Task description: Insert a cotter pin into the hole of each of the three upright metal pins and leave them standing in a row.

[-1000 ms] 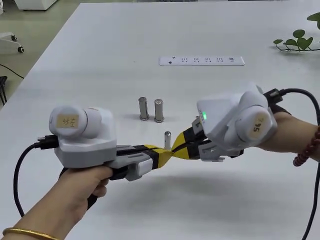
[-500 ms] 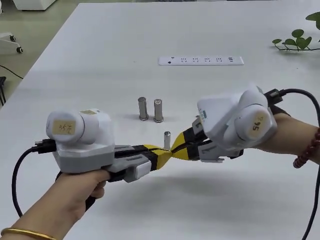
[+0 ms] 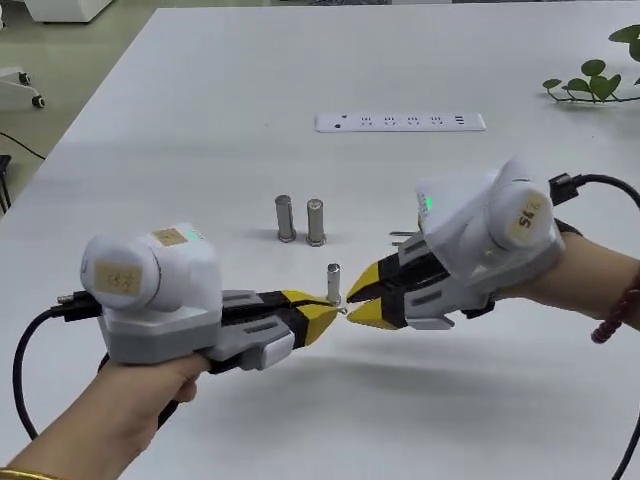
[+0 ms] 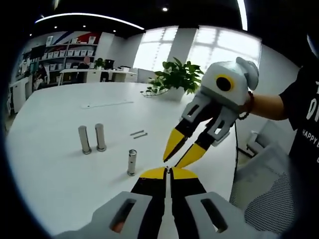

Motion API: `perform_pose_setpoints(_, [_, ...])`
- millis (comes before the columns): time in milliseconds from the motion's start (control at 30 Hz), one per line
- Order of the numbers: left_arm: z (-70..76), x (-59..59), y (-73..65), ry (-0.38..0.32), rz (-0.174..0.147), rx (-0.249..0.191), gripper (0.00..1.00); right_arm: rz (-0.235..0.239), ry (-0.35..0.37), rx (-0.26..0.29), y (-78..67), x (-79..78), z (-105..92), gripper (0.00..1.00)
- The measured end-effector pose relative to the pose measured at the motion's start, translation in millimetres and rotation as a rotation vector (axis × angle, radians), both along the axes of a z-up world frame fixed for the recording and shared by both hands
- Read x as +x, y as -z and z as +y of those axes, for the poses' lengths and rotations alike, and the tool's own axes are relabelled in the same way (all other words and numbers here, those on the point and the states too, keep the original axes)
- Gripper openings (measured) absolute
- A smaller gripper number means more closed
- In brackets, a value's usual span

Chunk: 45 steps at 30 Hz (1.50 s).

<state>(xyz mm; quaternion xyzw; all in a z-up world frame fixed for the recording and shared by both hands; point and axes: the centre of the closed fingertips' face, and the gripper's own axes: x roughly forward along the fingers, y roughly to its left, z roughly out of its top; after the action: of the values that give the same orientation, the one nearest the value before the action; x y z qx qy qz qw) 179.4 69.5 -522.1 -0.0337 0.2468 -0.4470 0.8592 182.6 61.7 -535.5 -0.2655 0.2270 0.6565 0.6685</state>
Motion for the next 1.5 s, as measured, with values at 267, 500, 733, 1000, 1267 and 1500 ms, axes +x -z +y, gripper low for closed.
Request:
perform_pose_setpoints(267, [1.5,-3.7,-0.4,0.059,-0.091,0.051,0.0,0.186,0.071,0.096,-1.3,-6.8,0.8,0.07])
perform_pose_setpoints(500, [-2.9,-9.4,-2.5,0.136,-0.149,0.074,0.0,0.283,0.075,0.156,-5.3,-14.2,2.3,0.07])
perform_pose_setpoints(733, [-8.5,-12.6,-5.7,0.174,-0.165,0.062,0.0,0.297,0.046,0.142,-1.8,-23.5,3.7,0.06])
perform_pose_setpoints(1000, [-12.5,-15.4,-7.0,0.191,-0.169,0.055,0.0,0.292,0.034,0.136,-1.2,-24.9,4.7,0.01])
perform_pose_setpoints(1267, [-10.6,-16.2,0.5,0.191,-0.146,0.072,0.0,0.204,-0.011,0.084,0.2,-24.6,3.1,0.0])
perform_pose_setpoints(1500, [-9.7,-16.2,5.2,0.187,-0.13,0.083,0.0,0.147,-0.04,0.044,2.6,-25.0,3.8,0.0])
